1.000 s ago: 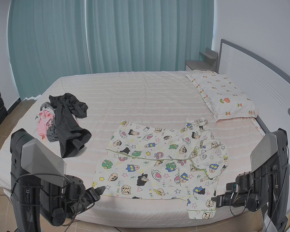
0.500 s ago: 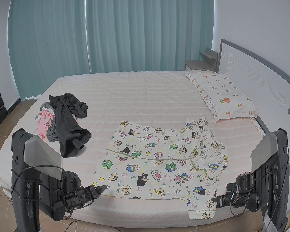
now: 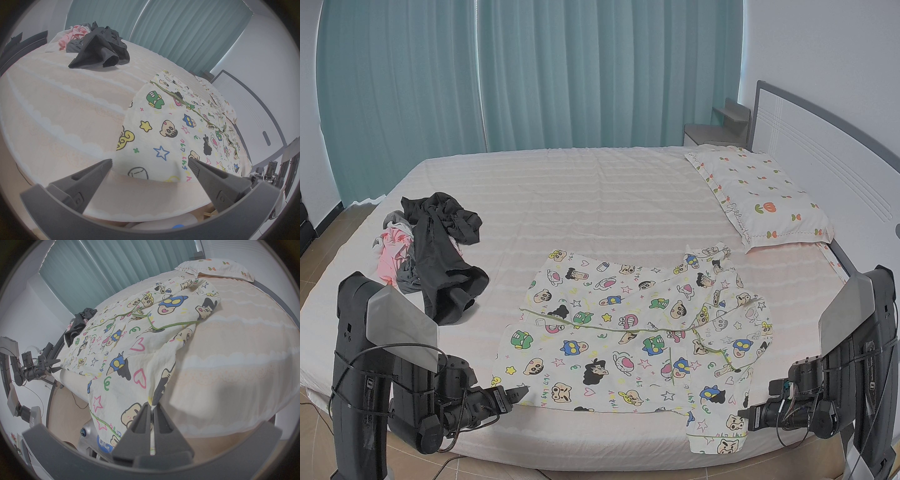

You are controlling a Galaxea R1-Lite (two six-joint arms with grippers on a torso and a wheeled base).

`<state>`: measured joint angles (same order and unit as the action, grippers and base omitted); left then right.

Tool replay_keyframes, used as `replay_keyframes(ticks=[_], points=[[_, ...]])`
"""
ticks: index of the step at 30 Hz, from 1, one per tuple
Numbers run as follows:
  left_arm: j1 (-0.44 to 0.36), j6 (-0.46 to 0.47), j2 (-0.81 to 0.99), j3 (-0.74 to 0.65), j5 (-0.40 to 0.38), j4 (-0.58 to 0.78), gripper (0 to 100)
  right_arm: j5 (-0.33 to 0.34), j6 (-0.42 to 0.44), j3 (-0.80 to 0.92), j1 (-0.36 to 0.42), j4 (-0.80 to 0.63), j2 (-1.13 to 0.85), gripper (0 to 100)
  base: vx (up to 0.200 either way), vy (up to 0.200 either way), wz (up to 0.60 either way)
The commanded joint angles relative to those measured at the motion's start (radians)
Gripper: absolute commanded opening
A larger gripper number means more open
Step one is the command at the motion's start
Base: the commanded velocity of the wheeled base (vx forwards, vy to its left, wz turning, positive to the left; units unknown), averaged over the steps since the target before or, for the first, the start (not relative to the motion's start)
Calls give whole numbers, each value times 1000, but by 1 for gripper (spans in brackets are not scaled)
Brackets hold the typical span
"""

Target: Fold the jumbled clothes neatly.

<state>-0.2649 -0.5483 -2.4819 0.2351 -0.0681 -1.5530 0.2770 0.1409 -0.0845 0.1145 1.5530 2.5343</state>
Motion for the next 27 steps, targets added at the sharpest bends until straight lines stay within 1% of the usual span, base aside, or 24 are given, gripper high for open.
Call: replay_keyframes(ticks=[1,7,8,10,12,15,20,22,23,27], points=[[0,-1,-15,35,1,-16,100,1,0,0,1,18,1,0,0,0,0],[-7,-1,-40,81,28,-7,100,1,0,0,1,18,1,0,0,0,0],[-7,-1,-40,84,36,-2,0,1,0,0,1,18,1,0,0,0,0],[-8,1,-45,89,51,-2,0,1,0,0,1,18,1,0,0,0,0],[-10,1,-52,102,97,-4,0,1,-1,2,2,18,3,0,0,0,0],[-10,1,-52,99,116,-4,0,1,-1,6,2,18,1,0,0,0,0],[-10,4,-52,47,117,-9,0,2,-4,32,2,18,-6,0,0,0,0],[-10,19,-52,27,117,-13,0,4,-10,43,1,18,-6,0,0,0,0],[-8,36,-51,13,117,-18,0,4,-20,52,-1,18,-8,0,0,0,0],[-8,45,-43,-7,117,-18,0,13,-44,78,-6,18,-12,0,0,0,0]])
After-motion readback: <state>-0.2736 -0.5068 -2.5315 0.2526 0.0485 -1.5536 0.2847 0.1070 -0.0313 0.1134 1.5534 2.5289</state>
